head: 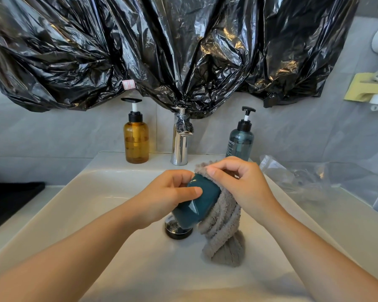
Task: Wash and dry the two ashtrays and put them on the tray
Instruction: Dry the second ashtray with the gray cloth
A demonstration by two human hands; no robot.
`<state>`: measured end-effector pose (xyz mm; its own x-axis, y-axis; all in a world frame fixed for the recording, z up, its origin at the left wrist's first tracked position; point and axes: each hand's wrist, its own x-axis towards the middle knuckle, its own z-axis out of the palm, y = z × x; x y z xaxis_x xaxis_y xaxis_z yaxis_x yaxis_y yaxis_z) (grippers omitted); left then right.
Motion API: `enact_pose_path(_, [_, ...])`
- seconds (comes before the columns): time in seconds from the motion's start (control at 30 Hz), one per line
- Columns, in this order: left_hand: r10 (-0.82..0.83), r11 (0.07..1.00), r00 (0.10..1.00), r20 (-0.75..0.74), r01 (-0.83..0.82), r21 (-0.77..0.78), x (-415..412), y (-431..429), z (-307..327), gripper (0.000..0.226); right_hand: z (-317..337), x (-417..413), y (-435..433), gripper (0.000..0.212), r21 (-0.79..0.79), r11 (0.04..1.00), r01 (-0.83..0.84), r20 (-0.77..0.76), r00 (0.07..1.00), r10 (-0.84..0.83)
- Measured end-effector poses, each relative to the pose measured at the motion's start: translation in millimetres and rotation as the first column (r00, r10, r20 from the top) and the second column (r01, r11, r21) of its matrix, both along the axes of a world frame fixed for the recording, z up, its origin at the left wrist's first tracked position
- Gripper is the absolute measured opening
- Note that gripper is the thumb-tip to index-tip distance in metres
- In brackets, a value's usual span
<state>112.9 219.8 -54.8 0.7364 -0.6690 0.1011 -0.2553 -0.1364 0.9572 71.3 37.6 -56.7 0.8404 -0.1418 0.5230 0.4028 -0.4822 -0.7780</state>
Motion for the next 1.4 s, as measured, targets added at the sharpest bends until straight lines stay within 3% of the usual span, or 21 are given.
enact_pose_path(0.13, [-0.017,1.000,1.000,0.010,0.018,-0.023,1,1,-2,0.016,-6,10,-9,0.017,0.092,0.993,0.076,-0.155,0.986,-0.062])
enact_pose_path(0.23, [-0.040,0.999,0.999,0.014,0.040,-0.024,2,3,0,0.020,-11,11,-12,0.022,0.344,0.937,0.062,-0.354,0.933,0.069])
enact_pose_path(0.43, [-0.001,1.000,0.995,-0.101,0.001,0.004,3,2,0,0.043,-13,5,0,0.021,0.411,0.912,-0.007,-0.349,0.923,0.164])
enact_pose_path(0.57, [0.043,0.996,0.994,-0.104,-0.035,0.077,2,2,1,0.050,-15,4,10,0.019,0.315,0.949,-0.015,-0.312,0.942,0.119])
enact_pose_path(0.7, [0.083,0.997,0.989,-0.125,-0.081,0.017,4,0,0,0.007,-8,0,11,0.014,0.197,0.980,-0.023,-0.175,0.983,0.058])
enact_pose_path(0.9, [0.070,0.996,0.997,-0.031,-0.068,0.055,2,-1,-1,0.017,-5,1,1,0.009,0.162,0.981,0.106,-0.098,0.991,-0.091])
enact_pose_path(1.13, [0.040,0.992,0.997,0.072,-0.049,0.117,2,-2,-4,0.015,-2,4,15,0.010,-0.121,0.989,0.089,0.028,0.996,-0.087])
enact_pose_path(1.3, [0.012,0.993,0.999,0.047,-0.018,0.113,3,-1,-5,0.018,-4,9,-2,0.012,-0.056,0.985,0.165,-0.135,0.976,-0.171])
enact_pose_path(1.4, [-0.005,0.997,1.000,0.015,0.004,0.072,4,2,-4,0.017,-6,1,-11,0.017,-0.015,0.990,0.139,-0.193,0.971,-0.139])
